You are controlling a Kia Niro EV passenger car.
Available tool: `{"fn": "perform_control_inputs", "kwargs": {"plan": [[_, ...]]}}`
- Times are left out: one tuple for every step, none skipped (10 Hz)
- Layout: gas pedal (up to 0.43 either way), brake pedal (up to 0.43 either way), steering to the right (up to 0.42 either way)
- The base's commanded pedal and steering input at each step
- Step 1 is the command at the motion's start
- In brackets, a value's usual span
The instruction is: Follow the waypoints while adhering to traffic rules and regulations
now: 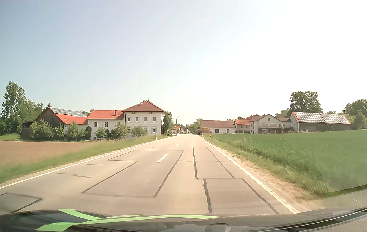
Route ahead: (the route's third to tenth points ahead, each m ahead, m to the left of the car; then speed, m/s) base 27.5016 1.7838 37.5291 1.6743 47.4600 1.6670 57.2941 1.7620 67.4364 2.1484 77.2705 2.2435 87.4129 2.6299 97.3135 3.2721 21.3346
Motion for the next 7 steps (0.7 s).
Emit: {"fn": "perform_control_inputs", "kwargs": {"plan": [[0.000, 0.000, 0.000], [0.000, 0.000, -0.001], [0.000, 0.000, -0.002], [0.000, 0.006, -0.003], [0.000, 0.018, -0.004], [0.000, 0.024, -0.004], [0.000, 0.037, -0.004]]}}
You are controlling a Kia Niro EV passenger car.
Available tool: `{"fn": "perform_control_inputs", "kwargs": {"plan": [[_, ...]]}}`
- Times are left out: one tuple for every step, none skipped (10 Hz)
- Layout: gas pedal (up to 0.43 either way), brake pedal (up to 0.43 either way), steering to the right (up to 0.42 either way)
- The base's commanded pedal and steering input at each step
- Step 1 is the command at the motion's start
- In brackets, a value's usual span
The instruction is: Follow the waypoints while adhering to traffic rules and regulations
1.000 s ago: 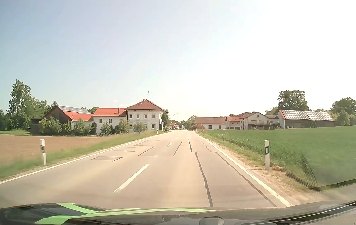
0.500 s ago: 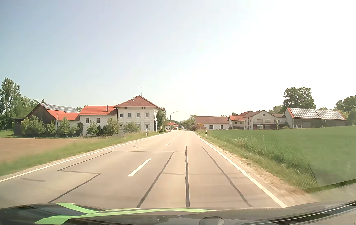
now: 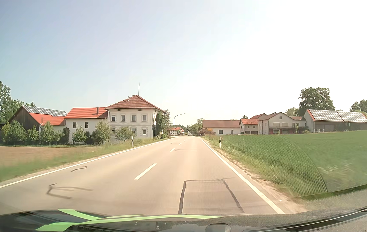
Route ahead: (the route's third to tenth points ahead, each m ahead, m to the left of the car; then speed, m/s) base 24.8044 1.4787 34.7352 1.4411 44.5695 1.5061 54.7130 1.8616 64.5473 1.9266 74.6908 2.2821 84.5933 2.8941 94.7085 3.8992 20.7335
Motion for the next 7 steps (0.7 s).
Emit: {"fn": "perform_control_inputs", "kwargs": {"plan": [[0.000, 0.049, -0.004], [0.000, 0.055, -0.004], [0.000, 0.061, -0.004], [0.000, 0.061, -0.004], [0.000, 0.061, -0.004], [0.000, 0.067, -0.004], [0.000, 0.073, -0.004]]}}
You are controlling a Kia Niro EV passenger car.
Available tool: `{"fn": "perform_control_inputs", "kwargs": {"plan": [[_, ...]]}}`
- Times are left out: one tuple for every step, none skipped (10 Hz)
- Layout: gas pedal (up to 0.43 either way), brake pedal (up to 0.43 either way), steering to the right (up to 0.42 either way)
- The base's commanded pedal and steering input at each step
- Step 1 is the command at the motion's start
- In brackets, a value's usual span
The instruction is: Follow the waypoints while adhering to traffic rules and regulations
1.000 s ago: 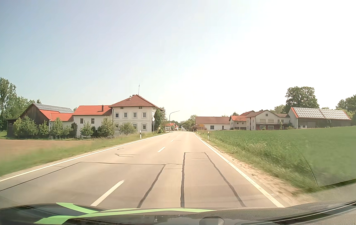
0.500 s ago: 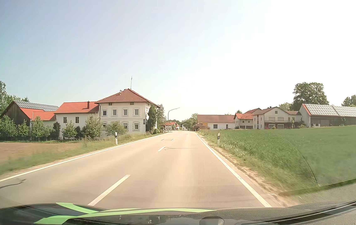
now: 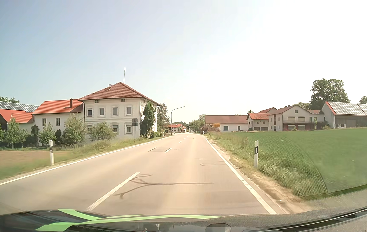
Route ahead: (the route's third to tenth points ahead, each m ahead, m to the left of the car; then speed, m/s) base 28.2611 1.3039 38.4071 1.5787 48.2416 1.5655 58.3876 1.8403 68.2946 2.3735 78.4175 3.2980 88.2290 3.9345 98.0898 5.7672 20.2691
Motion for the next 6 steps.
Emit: {"fn": "perform_control_inputs", "kwargs": {"plan": [[0.000, 0.073, -0.003], [0.000, 0.073, -0.003], [0.000, 0.079, -0.002], [0.000, 0.067, -0.001], [0.000, 0.049, -0.001], [0.000, 0.037, -0.001]]}}
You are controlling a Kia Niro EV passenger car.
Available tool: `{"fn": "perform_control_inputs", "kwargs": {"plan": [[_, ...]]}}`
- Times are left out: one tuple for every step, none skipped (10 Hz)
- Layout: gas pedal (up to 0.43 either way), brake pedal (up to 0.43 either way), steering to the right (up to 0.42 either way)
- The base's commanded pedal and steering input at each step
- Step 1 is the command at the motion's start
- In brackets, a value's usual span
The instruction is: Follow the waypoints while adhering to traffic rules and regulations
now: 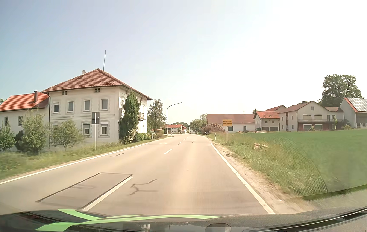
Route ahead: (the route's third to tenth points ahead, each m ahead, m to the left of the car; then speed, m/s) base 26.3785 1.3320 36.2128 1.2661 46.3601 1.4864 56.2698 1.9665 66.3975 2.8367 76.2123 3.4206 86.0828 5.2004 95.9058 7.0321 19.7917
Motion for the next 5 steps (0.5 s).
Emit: {"fn": "perform_control_inputs", "kwargs": {"plan": [[0.000, 0.006, -0.001], [0.000, 0.006, -0.001], [0.000, 0.000, -0.001], [0.000, 0.000, -0.001], [0.000, 0.000, -0.001]]}}
